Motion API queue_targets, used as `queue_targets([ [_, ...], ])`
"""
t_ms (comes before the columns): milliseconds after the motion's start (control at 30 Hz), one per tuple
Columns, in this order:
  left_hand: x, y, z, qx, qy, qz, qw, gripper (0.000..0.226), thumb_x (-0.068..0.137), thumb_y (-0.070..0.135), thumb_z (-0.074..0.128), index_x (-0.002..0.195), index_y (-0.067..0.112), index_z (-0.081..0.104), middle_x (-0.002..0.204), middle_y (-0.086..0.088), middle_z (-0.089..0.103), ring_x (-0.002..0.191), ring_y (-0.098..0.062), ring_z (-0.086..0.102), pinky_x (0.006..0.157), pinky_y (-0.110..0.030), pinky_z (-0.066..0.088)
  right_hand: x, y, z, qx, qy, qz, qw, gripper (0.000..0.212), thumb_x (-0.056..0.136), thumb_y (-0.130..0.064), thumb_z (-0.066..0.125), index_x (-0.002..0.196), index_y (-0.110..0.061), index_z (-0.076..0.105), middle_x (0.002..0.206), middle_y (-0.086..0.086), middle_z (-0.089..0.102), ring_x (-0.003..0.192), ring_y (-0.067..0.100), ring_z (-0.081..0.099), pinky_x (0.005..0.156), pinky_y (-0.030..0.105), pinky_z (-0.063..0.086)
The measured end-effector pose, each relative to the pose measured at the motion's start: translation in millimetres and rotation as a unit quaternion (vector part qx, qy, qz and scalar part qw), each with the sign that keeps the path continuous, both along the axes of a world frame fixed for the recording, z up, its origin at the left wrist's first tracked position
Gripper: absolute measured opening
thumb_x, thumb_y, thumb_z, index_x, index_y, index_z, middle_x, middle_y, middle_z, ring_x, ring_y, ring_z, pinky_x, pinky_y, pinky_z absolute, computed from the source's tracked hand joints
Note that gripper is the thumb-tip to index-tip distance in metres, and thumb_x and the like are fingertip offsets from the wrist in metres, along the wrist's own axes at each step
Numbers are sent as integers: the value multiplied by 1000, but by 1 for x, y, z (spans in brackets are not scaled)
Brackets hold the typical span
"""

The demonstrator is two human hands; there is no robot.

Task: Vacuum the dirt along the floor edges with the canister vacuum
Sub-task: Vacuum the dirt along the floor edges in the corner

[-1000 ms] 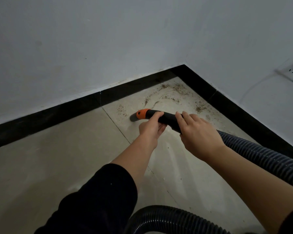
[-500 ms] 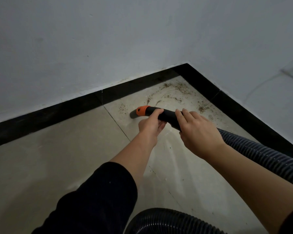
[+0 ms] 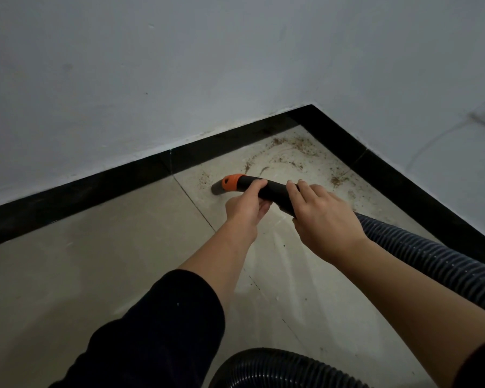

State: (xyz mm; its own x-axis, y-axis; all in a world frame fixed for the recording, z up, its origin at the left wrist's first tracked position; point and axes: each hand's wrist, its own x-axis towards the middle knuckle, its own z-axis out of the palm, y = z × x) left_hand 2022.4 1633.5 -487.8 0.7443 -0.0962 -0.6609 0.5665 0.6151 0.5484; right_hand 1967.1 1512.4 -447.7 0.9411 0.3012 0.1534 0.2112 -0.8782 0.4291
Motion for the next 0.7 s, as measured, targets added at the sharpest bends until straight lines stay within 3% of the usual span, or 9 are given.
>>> queue_targets([
  [200,0,3,-2,7,-1,3,1000,25,86,16,73,104,5,60,96,-14,71,80,-14,69,86,-26,57,0,4,-1,0,1,2,1000,74,57,-14,87,123,3,59,104,17,67,77,28,65,62,32,54],
  [533,-6,8,-3,9,7,5,1000,23,86,16,73,100,6,59,95,-13,71,78,-13,68,86,-25,56,-5,11,2,-12,44,-10,999,68,72,-14,78,133,3,51,116,18,63,90,29,64,75,36,54],
  [700,-9,13,-3,9,10,9,1000,27,86,17,73,105,4,59,93,-13,71,78,-13,69,81,-22,57,-6,14,2,-8,48,-7,999,70,65,-12,82,128,4,55,112,20,65,85,31,65,72,37,55],
])
